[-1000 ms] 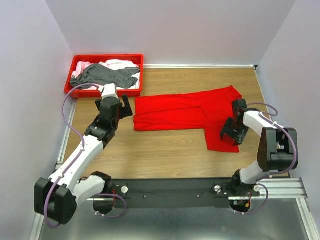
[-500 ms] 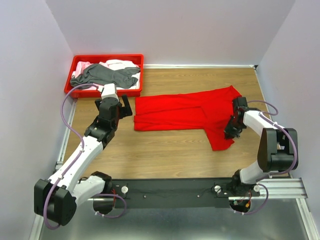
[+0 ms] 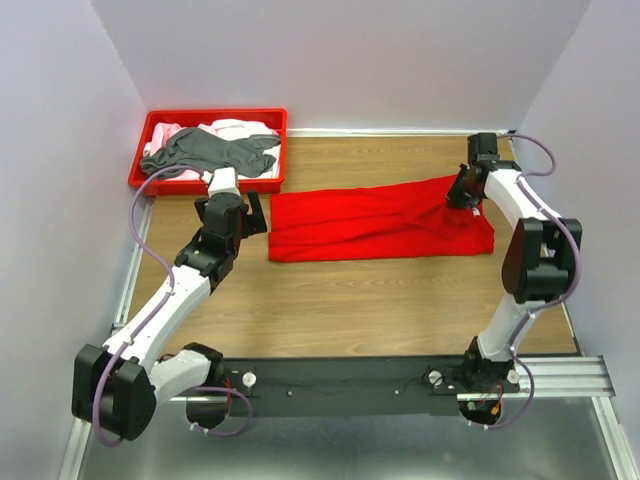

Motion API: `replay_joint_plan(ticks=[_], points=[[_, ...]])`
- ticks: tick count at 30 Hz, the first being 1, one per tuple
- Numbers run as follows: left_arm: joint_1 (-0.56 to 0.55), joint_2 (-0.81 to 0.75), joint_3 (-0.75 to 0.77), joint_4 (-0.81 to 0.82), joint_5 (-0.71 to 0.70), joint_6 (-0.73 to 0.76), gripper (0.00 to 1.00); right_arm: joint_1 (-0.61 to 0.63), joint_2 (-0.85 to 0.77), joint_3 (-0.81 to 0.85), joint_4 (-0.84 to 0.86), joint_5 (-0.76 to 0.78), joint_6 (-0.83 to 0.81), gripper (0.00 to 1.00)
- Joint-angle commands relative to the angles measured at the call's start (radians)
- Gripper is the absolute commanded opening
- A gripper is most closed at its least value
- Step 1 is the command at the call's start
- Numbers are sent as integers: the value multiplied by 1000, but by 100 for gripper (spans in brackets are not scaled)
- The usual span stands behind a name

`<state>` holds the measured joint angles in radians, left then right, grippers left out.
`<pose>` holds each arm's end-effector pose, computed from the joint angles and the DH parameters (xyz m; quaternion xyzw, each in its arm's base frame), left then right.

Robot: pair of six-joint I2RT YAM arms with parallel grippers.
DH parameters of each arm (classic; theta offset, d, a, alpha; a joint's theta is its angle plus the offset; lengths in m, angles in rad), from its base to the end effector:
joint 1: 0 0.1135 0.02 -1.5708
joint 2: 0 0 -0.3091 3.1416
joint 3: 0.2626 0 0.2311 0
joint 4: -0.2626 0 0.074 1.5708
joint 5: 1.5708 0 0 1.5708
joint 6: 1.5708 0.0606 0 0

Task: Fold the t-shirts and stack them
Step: Fold the tshirt

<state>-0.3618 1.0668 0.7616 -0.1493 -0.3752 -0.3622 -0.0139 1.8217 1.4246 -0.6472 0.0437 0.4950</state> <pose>0.2125 -0.0567 0.3171 -0.0989 0.8333 -0.0363 0.5426 0.3933 -0.0081 0.2656 0.2485 0.9328 0.0415 0.2577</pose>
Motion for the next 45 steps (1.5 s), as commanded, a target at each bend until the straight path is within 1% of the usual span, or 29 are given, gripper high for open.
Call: replay_joint_plan(ticks=[1,9,13,16,18,19,20,22,23,25,26,29,31,32,33,35,37,38,39,41,43,44,45], points=[[4,25,-1,24,19,9,94,8,85,66,18,2,-41,1],[4,91,8,27,93,17,94,8,131,131,52,22,-59,1],[4,125,13,24,108,19,94,8,142,165,69,27,-61,1],[4,134,15,22,117,19,94,8,180,200,70,9,-62,1],[4,145,16,19,116,20,94,8,214,214,69,-1,-56,9],[4,148,16,19,114,20,94,8,226,218,69,-2,-53,15],[4,154,18,16,116,20,94,8,238,220,70,-10,-50,27],[4,162,18,14,119,20,93,8,271,229,72,-27,-49,35],[4,168,19,11,122,22,94,8,277,234,73,-34,-52,42],[4,171,22,11,122,22,94,8,291,253,72,-86,-61,48],[4,176,24,8,122,20,94,8,281,254,72,-91,-59,54],[4,179,25,10,125,22,94,8,213,238,72,-73,-62,62],[3,179,25,8,133,20,94,6,162,208,72,0,-62,68],[3,182,24,10,140,20,94,5,112,157,70,36,-64,72],[3,185,21,8,168,19,94,2,87,131,70,89,-68,74],[-12,203,25,-13,206,-1,93,-35,47,70,72,91,-67,74],[-52,228,39,-29,251,-23,91,-79,-13,-33,77,41,-55,74],[-66,235,47,-44,271,-41,91,-121,-53,-94,87,22,-49,73],[-80,245,51,-50,283,-53,90,-136,-70,-125,96,13,-55,73],[-104,269,64,-64,324,-76,88,-162,-111,-180,128,-23,-91,72],[-115,297,74,-70,343,-89,86,-173,-122,-197,150,-38,-102,69],[-124,306,87,-79,346,-95,84,-176,-124,-200,168,-109,-95,65],[-129,318,93,-82,348,-93,84,-176,-119,-201,179,-137,-89,65]])
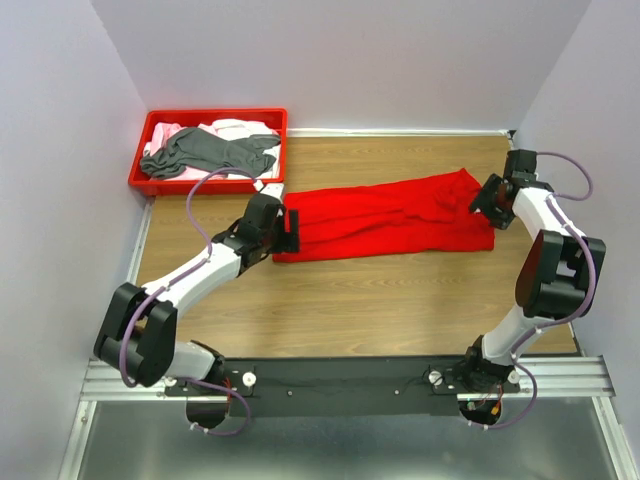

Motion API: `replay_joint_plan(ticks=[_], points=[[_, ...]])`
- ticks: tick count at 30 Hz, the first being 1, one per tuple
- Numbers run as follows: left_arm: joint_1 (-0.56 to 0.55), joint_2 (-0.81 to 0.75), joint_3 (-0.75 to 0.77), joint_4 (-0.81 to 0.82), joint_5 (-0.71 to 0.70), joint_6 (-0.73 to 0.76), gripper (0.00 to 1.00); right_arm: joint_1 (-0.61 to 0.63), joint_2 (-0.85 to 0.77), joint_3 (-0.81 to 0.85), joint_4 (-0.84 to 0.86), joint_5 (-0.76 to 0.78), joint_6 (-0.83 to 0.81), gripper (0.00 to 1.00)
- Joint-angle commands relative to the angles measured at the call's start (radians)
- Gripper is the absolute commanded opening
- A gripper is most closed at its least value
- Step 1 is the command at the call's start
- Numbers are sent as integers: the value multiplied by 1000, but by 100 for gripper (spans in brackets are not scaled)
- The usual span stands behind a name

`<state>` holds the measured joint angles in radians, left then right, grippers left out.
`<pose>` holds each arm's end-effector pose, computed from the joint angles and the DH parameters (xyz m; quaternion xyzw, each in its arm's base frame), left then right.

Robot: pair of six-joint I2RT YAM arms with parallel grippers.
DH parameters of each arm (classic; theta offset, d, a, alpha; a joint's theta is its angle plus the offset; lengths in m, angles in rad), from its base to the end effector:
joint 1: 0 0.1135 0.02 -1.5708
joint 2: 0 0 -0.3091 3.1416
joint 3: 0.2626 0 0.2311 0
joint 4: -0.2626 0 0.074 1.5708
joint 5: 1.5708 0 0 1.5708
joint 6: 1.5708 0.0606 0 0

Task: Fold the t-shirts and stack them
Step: Fold the tshirt

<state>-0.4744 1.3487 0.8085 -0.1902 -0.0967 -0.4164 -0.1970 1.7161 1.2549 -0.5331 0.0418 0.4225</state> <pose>0.2466 -0.1201 0.2621 0.0067 0.9121 -0.1357 0.3867 0.3571 -0.0739 0.2609 0.2978 0.9111 0.0121 0.2847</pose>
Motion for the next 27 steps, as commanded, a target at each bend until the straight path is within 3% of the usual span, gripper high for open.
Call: replay_joint_plan(ticks=[1,15,21,24,27], points=[[-20,46,50,-41,71,-41,83,7,-7,-31,77,-160,-8,64],[-46,216,141,-57,127,-68,79,47,116,-57,261,-433,52,66],[-55,196,91,3,51,-120,78,281,25,-117,340,-425,-13,67],[-55,208,60,44,57,-160,68,379,30,-144,401,-477,24,66],[-53,230,40,70,49,-182,60,478,83,-127,438,-507,50,58]])
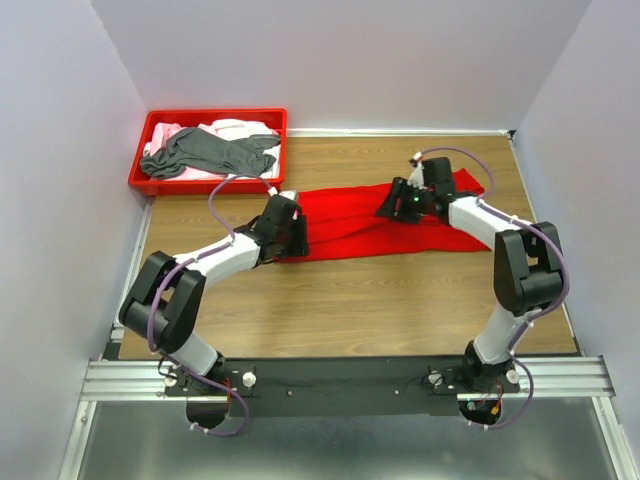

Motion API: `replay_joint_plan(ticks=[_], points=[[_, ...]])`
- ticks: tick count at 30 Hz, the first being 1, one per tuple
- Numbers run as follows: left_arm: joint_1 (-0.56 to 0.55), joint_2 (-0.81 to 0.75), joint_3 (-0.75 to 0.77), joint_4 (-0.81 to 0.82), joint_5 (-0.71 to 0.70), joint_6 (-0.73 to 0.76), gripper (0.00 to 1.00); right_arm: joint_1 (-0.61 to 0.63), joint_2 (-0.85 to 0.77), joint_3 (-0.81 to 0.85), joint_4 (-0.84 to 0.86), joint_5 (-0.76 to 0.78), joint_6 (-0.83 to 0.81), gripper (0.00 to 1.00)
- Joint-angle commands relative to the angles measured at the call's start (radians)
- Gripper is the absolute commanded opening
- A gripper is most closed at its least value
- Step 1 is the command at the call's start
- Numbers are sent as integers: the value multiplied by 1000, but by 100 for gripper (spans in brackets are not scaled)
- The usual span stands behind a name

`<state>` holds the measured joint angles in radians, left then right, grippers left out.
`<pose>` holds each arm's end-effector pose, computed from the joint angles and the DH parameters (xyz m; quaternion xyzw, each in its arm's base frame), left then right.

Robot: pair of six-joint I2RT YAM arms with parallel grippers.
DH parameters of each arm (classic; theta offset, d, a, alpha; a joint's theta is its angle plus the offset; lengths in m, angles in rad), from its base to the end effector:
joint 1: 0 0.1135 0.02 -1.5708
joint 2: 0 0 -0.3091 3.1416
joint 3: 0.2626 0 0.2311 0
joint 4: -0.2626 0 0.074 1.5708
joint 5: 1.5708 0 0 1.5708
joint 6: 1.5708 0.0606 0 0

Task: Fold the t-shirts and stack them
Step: Fold the tshirt

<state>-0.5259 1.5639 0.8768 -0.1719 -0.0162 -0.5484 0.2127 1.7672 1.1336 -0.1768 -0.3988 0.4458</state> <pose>0.2741 -0.1580 0.2255 -0.0134 0.9372 -0.1718 0.3032 0.3715 0.1043 0.2388 0.0328 0.9126 0.2917 0.2847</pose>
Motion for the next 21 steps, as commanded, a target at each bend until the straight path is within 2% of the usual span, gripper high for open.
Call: replay_joint_plan(ticks=[1,5,9,17,21], points=[[-2,25,-30,57,-34,-57,59,109,53,2,86,-66,31,56],[-2,44,-36,51,-48,-68,55,187,148,61,118,-72,45,45],[4,58,-61,9,-44,-77,52,228,208,104,132,-87,57,41],[26,30,-156,15,1,-94,51,266,259,112,135,-118,54,36],[27,12,-160,-1,-1,-93,51,277,224,92,135,-140,64,36]])
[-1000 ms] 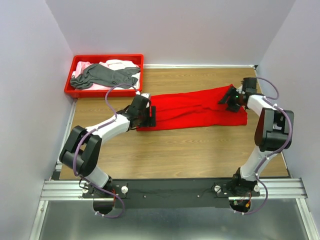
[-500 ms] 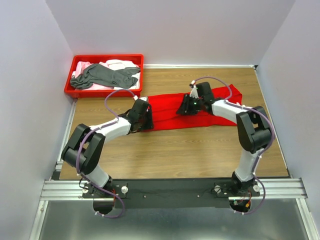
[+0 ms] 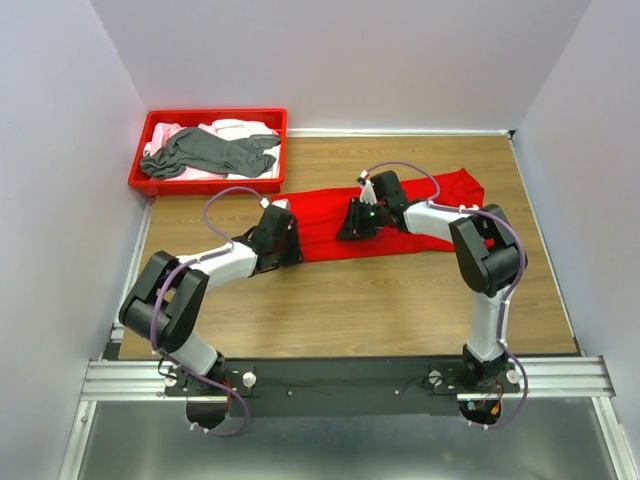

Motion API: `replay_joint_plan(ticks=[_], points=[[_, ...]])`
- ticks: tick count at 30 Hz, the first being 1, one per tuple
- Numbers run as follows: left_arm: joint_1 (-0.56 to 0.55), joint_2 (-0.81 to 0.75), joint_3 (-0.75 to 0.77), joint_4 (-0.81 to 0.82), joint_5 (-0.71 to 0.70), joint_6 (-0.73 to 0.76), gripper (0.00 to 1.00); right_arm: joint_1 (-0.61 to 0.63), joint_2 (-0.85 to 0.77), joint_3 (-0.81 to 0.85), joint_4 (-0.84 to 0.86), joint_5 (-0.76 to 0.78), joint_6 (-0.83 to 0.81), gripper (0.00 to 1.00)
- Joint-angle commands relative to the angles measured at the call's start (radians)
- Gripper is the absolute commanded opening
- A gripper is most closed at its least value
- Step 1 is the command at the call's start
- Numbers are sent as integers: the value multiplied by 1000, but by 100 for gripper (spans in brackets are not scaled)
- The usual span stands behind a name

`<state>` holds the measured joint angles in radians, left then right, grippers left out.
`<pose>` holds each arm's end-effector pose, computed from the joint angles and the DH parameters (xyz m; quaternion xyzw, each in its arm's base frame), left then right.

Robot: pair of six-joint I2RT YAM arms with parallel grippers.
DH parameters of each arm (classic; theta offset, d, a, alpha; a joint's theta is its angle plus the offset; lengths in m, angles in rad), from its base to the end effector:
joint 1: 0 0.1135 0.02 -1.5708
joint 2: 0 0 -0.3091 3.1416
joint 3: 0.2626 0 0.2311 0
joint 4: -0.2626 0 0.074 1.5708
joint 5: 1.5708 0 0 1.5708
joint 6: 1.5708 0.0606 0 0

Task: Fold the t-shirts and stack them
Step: Fold the tshirt

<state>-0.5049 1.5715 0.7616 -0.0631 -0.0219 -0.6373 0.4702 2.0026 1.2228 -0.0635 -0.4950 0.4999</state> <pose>0.2667 -0.1459 0.1992 -0.0659 0.9374 -0.1761 0.2932 0.3747 0.2227 0.1849 -0.0737 0.9073 0.3634 0.1984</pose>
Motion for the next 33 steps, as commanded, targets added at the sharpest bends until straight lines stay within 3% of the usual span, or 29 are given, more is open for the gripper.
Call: replay_joint_plan(ticks=[1,23,33], points=[[6,-1,-42,-116,5,-2,51,22,-25,-5,19,-42,9,36],[11,-100,-70,-175,-27,19,51,59,24,-9,28,6,3,36],[12,-111,-62,-176,-27,19,51,70,-30,-123,27,36,19,36]])
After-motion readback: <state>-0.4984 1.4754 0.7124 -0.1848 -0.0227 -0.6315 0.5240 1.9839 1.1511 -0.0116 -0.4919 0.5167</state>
